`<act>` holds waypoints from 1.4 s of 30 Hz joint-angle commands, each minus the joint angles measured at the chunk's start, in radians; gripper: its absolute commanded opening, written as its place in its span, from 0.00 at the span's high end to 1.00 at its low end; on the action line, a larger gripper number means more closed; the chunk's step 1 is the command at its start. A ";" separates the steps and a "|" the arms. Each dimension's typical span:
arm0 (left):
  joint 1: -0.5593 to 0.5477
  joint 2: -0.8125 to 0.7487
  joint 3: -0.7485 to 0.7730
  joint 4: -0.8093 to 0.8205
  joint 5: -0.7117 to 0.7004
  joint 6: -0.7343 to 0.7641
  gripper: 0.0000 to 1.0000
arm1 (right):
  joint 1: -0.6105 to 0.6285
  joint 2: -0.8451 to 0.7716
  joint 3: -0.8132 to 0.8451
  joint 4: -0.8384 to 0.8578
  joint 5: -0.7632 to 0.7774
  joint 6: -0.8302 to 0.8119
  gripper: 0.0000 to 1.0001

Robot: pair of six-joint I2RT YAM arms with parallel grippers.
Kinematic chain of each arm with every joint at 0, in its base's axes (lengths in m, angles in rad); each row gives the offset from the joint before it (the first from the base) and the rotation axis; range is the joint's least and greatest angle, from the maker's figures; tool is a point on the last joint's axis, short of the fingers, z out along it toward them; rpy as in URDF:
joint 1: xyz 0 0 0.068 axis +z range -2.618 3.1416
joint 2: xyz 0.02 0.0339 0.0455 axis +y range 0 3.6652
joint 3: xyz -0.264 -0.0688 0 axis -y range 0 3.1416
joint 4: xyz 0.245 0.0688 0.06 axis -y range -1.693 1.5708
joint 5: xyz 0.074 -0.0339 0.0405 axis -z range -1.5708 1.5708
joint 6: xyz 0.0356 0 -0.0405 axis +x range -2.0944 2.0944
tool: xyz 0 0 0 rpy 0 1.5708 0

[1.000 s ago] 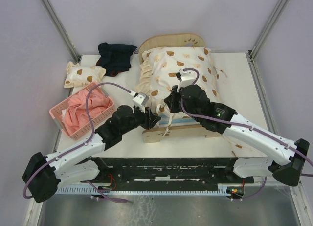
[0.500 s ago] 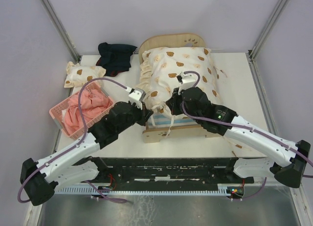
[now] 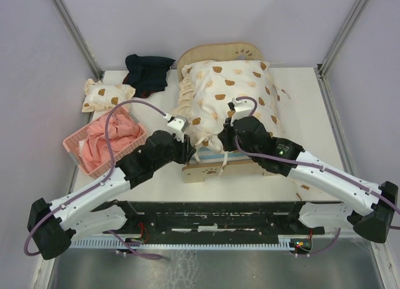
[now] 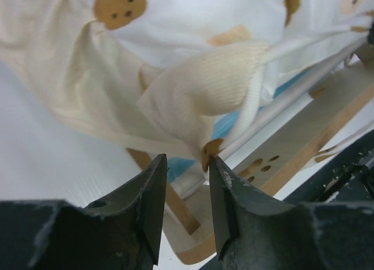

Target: Set up the pet bed

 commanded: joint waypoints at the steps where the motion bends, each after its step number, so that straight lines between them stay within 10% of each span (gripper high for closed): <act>1: -0.003 -0.078 0.025 -0.080 -0.184 -0.108 0.56 | -0.005 -0.023 -0.036 -0.029 0.004 -0.020 0.98; 7: -0.002 -0.184 -0.094 -0.116 -0.318 -0.256 0.60 | -0.007 -0.067 -0.081 -0.060 0.002 -0.015 0.98; 25: -0.088 -0.040 -0.357 0.459 0.022 -0.480 0.75 | -0.012 -0.097 -0.049 -0.212 0.064 -0.027 0.98; 35: -0.203 0.280 -0.259 0.795 -0.029 -0.461 0.71 | -0.032 -0.123 -0.050 -0.330 0.178 -0.009 0.98; 42: -0.214 0.229 -0.257 0.642 -0.094 -0.276 0.62 | -0.044 -0.200 -0.053 -0.384 0.204 0.010 0.98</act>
